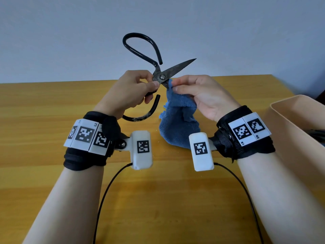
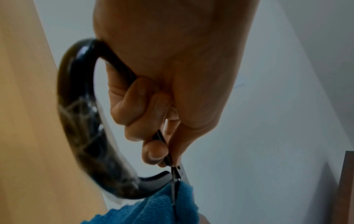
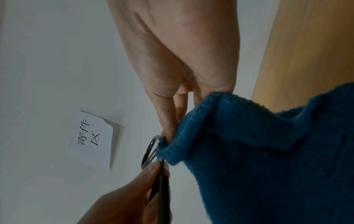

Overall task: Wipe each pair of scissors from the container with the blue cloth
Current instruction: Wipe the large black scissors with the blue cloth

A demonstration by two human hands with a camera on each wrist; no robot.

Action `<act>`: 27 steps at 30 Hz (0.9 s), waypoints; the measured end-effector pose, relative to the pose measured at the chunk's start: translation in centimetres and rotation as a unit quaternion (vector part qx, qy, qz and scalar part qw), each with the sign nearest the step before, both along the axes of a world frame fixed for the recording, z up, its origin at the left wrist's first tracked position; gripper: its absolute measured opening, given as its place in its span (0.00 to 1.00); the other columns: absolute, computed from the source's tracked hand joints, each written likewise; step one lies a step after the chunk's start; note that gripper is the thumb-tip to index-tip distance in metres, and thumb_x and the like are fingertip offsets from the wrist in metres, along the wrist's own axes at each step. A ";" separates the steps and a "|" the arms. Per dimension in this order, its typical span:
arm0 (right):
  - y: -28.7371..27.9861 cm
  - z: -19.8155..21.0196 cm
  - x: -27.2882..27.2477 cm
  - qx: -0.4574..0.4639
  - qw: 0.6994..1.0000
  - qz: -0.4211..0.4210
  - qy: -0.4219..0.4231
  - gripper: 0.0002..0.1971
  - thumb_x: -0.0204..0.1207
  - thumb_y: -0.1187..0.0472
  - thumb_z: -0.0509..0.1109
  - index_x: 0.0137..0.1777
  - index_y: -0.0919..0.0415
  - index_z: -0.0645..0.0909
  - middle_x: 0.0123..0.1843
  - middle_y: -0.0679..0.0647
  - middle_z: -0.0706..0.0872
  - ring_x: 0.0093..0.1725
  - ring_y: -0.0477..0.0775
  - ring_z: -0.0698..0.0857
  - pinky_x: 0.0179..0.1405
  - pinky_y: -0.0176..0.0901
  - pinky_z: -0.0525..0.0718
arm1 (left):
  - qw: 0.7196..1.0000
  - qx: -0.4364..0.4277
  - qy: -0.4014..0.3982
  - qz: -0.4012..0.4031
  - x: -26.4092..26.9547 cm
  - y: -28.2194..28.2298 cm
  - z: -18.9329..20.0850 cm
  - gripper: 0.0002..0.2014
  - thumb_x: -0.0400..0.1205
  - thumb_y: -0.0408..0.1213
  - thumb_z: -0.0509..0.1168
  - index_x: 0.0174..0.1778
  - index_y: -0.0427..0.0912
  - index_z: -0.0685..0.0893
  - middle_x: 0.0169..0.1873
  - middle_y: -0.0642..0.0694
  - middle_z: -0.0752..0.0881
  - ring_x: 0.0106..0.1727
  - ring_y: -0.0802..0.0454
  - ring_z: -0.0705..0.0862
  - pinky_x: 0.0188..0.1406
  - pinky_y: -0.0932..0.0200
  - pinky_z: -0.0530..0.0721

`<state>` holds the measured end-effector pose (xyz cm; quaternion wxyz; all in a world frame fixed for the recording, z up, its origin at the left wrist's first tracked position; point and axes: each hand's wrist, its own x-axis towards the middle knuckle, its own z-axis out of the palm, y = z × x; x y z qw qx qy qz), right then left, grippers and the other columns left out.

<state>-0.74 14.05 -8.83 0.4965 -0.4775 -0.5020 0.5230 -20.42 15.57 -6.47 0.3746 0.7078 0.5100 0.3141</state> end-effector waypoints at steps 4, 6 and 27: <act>0.2 -0.3 0.3 -0.027 1.000 -0.010 0.011 0.07 0.73 0.69 0.78 0.47 0.62 0.84 0.43 0.58 0.90 0.40 0.54 0.90 0.42 0.44 0.89 | 1.000 0.005 0.004 -0.023 0.3 -0.2 0.2 0.12 0.87 0.43 0.66 0.40 0.44 0.76 0.23 0.49 0.80 0.19 0.57 0.64 0.17 0.67 0.63; 0.2 -0.4 0.2 -0.025 1.000 0.001 -0.019 0.06 0.74 0.65 0.78 0.50 0.62 0.88 0.45 0.58 0.92 0.44 0.53 0.91 0.48 0.45 0.90 | 1.000 0.007 0.006 -0.028 0.3 -0.2 0.2 0.11 0.87 0.43 0.66 0.41 0.44 0.76 0.23 0.48 0.81 0.19 0.57 0.64 0.17 0.67 0.63; 0.4 -0.7 -0.2 -0.031 0.998 -0.001 -0.052 0.10 0.78 0.60 0.76 0.54 0.65 0.88 0.49 0.61 0.91 0.46 0.56 0.89 0.47 0.46 0.87 | 0.998 0.003 0.022 -0.055 0.8 -0.3 -0.2 0.10 0.88 0.42 0.65 0.43 0.43 0.77 0.23 0.47 0.80 0.20 0.55 0.63 0.17 0.67 0.63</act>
